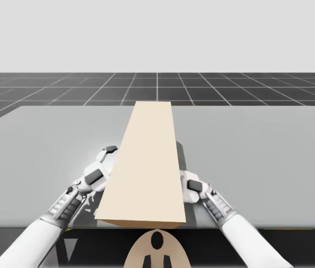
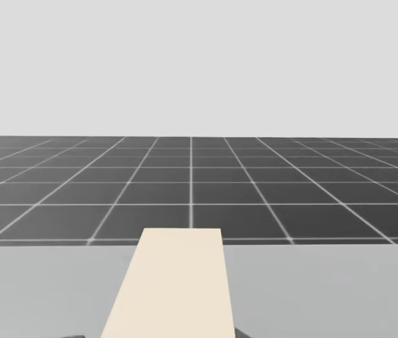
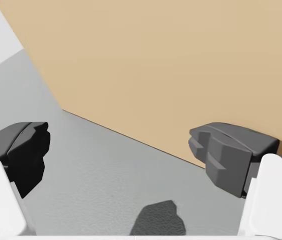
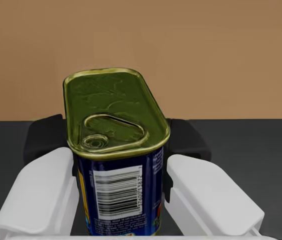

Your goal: Retrieve the object from inside the box.

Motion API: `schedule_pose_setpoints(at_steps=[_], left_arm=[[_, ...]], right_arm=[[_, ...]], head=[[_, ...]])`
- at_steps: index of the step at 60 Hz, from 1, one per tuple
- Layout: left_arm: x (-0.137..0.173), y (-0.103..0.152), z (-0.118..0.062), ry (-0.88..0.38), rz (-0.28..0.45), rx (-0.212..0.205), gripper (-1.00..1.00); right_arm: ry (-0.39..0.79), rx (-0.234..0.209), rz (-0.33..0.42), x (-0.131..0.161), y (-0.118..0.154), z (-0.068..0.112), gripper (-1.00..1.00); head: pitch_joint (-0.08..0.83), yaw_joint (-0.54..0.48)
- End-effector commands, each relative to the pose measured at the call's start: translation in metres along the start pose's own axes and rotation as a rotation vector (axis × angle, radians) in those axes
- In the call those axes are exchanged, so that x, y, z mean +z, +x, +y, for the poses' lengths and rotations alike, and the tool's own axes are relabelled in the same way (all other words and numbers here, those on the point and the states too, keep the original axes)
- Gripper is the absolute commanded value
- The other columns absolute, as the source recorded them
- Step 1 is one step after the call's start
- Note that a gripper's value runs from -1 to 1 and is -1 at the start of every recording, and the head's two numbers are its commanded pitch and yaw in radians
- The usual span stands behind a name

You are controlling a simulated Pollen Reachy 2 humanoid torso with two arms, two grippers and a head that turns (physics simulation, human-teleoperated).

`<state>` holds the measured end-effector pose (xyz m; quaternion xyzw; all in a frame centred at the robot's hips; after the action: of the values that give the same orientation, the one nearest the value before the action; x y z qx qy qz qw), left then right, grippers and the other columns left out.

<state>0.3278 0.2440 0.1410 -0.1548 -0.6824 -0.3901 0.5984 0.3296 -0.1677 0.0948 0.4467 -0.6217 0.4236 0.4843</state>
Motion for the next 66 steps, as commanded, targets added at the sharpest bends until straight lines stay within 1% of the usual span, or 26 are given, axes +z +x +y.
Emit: schedule_pose_setpoints(at_steps=[1,3,4,5,7,11,15,17,21,26,28,39,40,42,45,47,48,53,54,56,58,60,62,63,65,66], left_arm=[[-0.006,-0.001,-0.010,-0.027,-0.009,0.016,-1.00],[-0.006,-0.001,-0.010,-0.027,-0.010,0.016,-1.00],[-0.006,-0.001,-0.010,-0.026,-0.010,0.017,-1.00],[-0.006,-0.001,-0.010,-0.026,-0.010,0.017,-1.00],[-0.006,-0.001,-0.009,-0.025,-0.009,0.017,-1.00],[-0.006,-0.001,-0.009,-0.023,-0.010,0.017,-1.00],[-0.006,-0.001,-0.008,-0.021,-0.007,0.015,-1.00],[-0.006,-0.001,-0.008,-0.020,-0.007,0.014,-1.00],[-0.006,-0.001,-0.008,-0.020,-0.006,0.014,-1.00],[-0.006,-0.001,-0.008,-0.019,-0.007,0.015,-1.00],[-0.006,-0.001,-0.008,-0.018,-0.007,0.015,-1.00],[-0.005,-0.001,-0.006,-0.010,-0.007,0.018,-1.00],[-0.005,-0.001,-0.006,-0.009,-0.006,0.018,-1.00],[-0.005,-0.001,-0.006,-0.009,-0.006,0.018,-1.00],[-0.006,-0.001,-0.006,-0.008,-0.005,0.018,-1.00],[-0.006,-0.001,-0.006,-0.007,-0.005,0.018,-1.00],[-0.006,-0.001,-0.006,-0.007,-0.005,0.018,-1.00],[-0.006,-0.001,-0.005,-0.006,-0.005,0.018,-1.00],[-0.006,-0.002,-0.005,-0.005,-0.005,0.019,-1.00],[-0.006,-0.002,-0.005,-0.004,-0.005,0.018,-1.00],[-0.006,-0.002,-0.005,-0.002,-0.005,0.019,-1.00],[-0.006,-0.002,-0.004,-0.002,-0.005,0.019,-1.00],[-0.005,-0.002,-0.004,-0.001,-0.005,0.019,-1.00],[-0.005,-0.002,-0.004,-0.001,-0.005,0.019,-1.00],[-0.006,-0.002,-0.004,-0.001,-0.005,0.019,-1.00],[-0.006,-0.002,-0.004,-0.001,-0.005,0.019,-1.00]], right_arm=[[-0.068,0.069,-0.089,0.043,0.013,0.001,1.00],[-0.077,0.072,-0.089,0.047,0.014,0.002,1.00],[-0.091,0.084,-0.091,0.054,0.017,0.004,1.00],[-0.091,0.084,-0.091,0.054,0.017,0.004,1.00],[-0.110,0.097,-0.095,0.065,0.021,0.006,1.00],[-0.133,0.115,-0.100,0.078,0.026,0.009,1.00],[-0.162,0.142,-0.103,0.093,0.034,0.010,1.00],[-0.169,0.147,-0.103,0.097,0.036,0.010,1.00],[-0.203,0.169,-0.106,0.112,0.046,0.007,1.00],[-0.225,0.190,-0.100,0.122,0.051,0.004,1.00],[-0.244,0.209,-0.093,0.130,0.055,0.002,1.00],[-0.329,0.250,-0.078,0.159,0.065,-0.011,1.00],[-0.345,0.263,-0.075,0.164,0.067,-0.014,1.00],[-0.359,0.270,-0.073,0.168,0.069,-0.017,1.00],[-0.405,0.290,-0.090,0.177,0.077,-0.027,1.00],[-0.422,0.290,-0.098,0.180,0.080,-0.031,1.00],[-0.452,0.297,-0.111,0.183,0.085,-0.038,1.00],[-0.516,0.316,-0.130,0.190,0.097,-0.053,1.00],[-0.533,0.330,-0.133,0.192,0.101,-0.057,1.00],[-0.561,0.335,-0.137,0.194,0.108,-0.063,1.00],[-0.613,0.360,-0.133,0.196,0.117,-0.071,1.00],[-0.628,0.363,-0.137,0.197,0.122,-0.074,1.00],[-0.688,0.385,-0.110,0.200,0.131,-0.081,1.00],[-0.698,0.399,-0.118,0.201,0.137,-0.084,1.00],[-0.715,0.397,-0.132,0.201,0.145,-0.087,1.00],[-0.740,0.414,-0.123,0.201,0.150,-0.091,1.00]], head=[[0.076,-0.02],[0.075,-0.02],[0.075,-0.02],[0.075,-0.02],[0.074,-0.02],[0.073,-0.02],[0.073,-0.02],[0.072,-0.02],[0.071,-0.02],[0.069,-0.02],[0.068,-0.02],[0.066,-0.02],[0.065,-0.02],[0.065,-0.02],[0.065,-0.02],[0.065,-0.02],[0.064,-0.02],[0.061,-0.02],[0.061,-0.02],[0.061,-0.02],[0.061,-0.02],[0.062,-0.02],[0.062,-0.02],[0.062,-0.02],[0.063,-0.02],[0.062,-0.02]])
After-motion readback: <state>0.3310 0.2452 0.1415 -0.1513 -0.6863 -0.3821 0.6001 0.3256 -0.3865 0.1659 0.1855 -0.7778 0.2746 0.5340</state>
